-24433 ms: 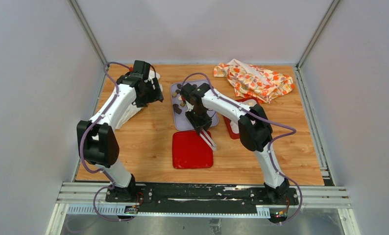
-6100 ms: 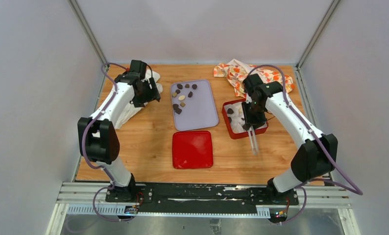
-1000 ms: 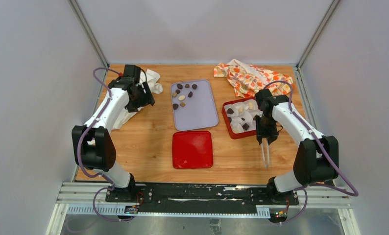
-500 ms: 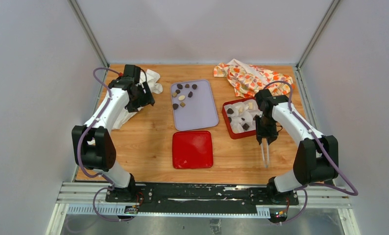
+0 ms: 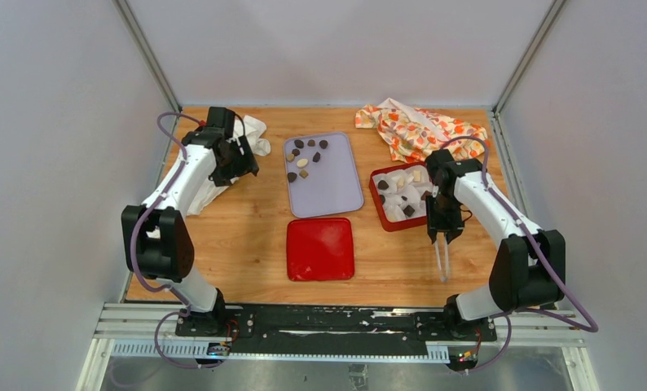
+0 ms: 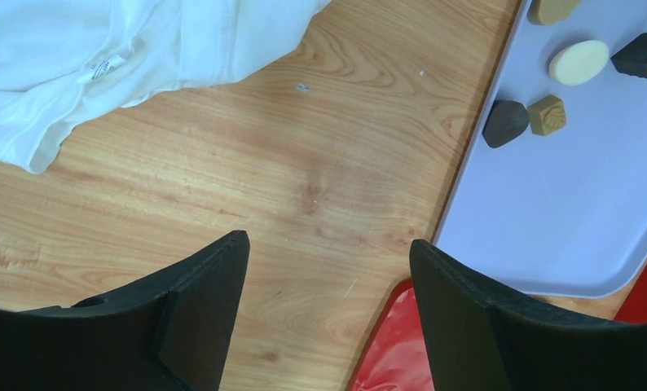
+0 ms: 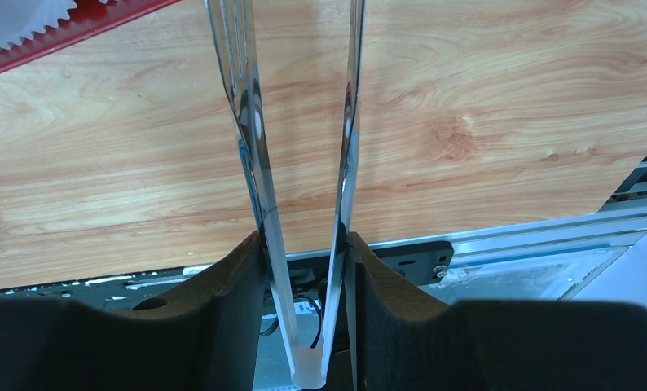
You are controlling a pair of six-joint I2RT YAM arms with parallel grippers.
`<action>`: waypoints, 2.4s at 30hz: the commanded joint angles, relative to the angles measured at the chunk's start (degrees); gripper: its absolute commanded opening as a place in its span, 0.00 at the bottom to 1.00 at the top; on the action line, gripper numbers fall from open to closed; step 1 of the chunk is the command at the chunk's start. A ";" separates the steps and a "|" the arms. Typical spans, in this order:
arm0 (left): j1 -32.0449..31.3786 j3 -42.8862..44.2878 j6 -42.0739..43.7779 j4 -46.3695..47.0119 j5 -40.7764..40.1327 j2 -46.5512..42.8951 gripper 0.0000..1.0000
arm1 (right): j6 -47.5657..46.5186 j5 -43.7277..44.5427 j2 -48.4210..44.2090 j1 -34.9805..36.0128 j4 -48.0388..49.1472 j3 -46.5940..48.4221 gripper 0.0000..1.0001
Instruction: Pack the chocolate
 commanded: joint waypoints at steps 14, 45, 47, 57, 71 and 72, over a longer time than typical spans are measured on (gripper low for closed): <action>0.49 2.78 -0.36 0.27 1.02 1.94 0.77 | 0.86 -0.11 -0.27 -0.88 -2.66 0.20 0.36; 0.49 3.96 -0.83 0.28 1.16 3.31 0.77 | -0.12 0.40 1.41 -0.85 -2.38 1.35 0.45; 0.49 3.99 -0.83 0.27 1.15 3.37 0.77 | -0.12 0.48 1.41 -0.83 -2.33 1.28 0.45; 0.49 4.12 -0.75 0.27 1.07 3.55 0.77 | 0.32 4.52 -0.80 -1.49 -3.44 4.15 0.32; 0.49 3.54 -0.74 0.78 1.61 3.43 0.77 | 0.22 4.24 -4.04 -27.00 5.24 2.11 0.25; 0.49 3.59 -0.69 0.83 1.80 3.58 0.77 | 0.64 2.65 -3.48 -28.79 7.47 1.46 0.25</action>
